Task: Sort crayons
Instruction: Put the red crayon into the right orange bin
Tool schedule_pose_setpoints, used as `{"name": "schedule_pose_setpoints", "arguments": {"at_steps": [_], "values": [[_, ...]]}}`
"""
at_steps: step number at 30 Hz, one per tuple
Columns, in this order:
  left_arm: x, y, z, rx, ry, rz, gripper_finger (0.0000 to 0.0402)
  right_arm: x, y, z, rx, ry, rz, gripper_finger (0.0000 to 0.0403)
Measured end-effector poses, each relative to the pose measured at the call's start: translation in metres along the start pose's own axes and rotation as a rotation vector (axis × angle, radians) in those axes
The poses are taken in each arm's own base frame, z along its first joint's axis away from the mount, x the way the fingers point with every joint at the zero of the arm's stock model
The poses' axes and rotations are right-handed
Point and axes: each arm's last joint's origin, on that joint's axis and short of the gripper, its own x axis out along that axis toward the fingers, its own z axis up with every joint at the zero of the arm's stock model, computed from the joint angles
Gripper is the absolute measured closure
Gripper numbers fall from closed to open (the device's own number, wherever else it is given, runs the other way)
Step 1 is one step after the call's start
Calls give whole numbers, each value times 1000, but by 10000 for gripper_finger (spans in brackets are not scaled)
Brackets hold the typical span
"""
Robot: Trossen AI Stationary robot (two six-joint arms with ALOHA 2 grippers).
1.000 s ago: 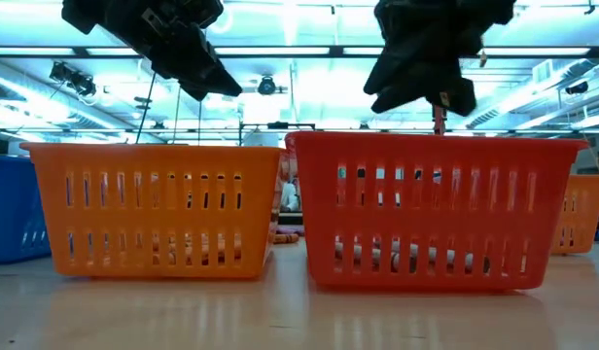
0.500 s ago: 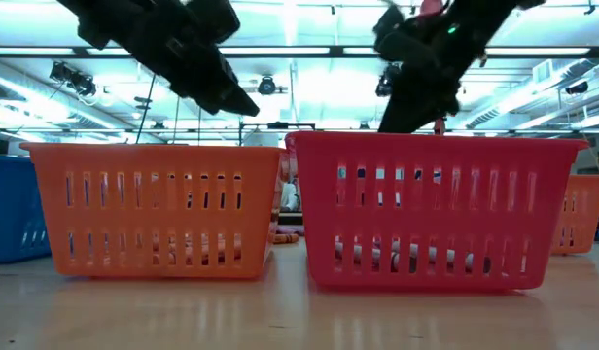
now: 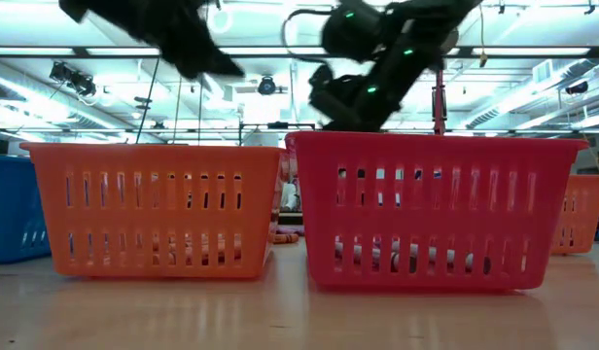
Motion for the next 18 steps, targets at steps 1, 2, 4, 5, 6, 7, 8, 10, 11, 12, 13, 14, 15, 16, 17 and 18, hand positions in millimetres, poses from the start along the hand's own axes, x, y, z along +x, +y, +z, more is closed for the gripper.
{"name": "schedule_pose_setpoints", "arguments": {"at_steps": [1, 2, 4, 5, 6, 7, 8, 10, 11, 12, 13, 14, 15, 16, 17, 18], "values": [[-9, 3, 5, 0, -40, 5, 395, 5, 0, 4, -14, 11, -1, 296], [-16, 5, 9, 3, -77, 7, 395, 11, 0, 7, -30, 25, -9, 296], [-28, 10, 15, 21, -135, 17, 394, 21, -1, 16, -47, 38, -21, 296], [-31, 12, 19, 26, -166, 26, 395, 26, -3, 19, -51, 48, -30, 296], [-35, 15, 21, 30, -189, 35, 395, 31, -5, 22, -51, 52, -37, 296], [-39, 17, 22, 28, -197, 43, 395, 36, -6, 24, -54, 64, -45, 296], [-41, 19, 22, 22, -205, 51, 394, 41, -8, 25, -58, 74, -52, 296], [-43, 22, 22, 1, -199, 59, 395, 51, -11, 26, -59, 98, -63, 296], [-42, 22, 20, -5, -182, 58, 395, 55, -12, 27, -56, 104, -63, 295], [-42, 22, 19, -18, -170, 57, 395, 59, -14, 27, -54, 114, -59, 295], [-42, 22, 17, -26, -151, 54, 395, 62, -15, 27, -53, 126, -55, 294], [-41, 21, 14, -34, -126, 51, 394, 66, -17, 28, -47, 129, -44, 293], [-41, 21, 12, -34, -101, 49, 395, 69, -19, 29, -41, 133, -36, 292], [-40, 21, 10, -33, -81, 47, 395, 71, -21, 29, -37, 137, -37, 292], [-40, 21, 9, -39, -69, 46, 395, 74, -22, 28, -34, 146, -35, 291], [-40, 21, 7, -44, -59, 46, 395, 76, -24, 28, -29, 147, -36, 291]]}}
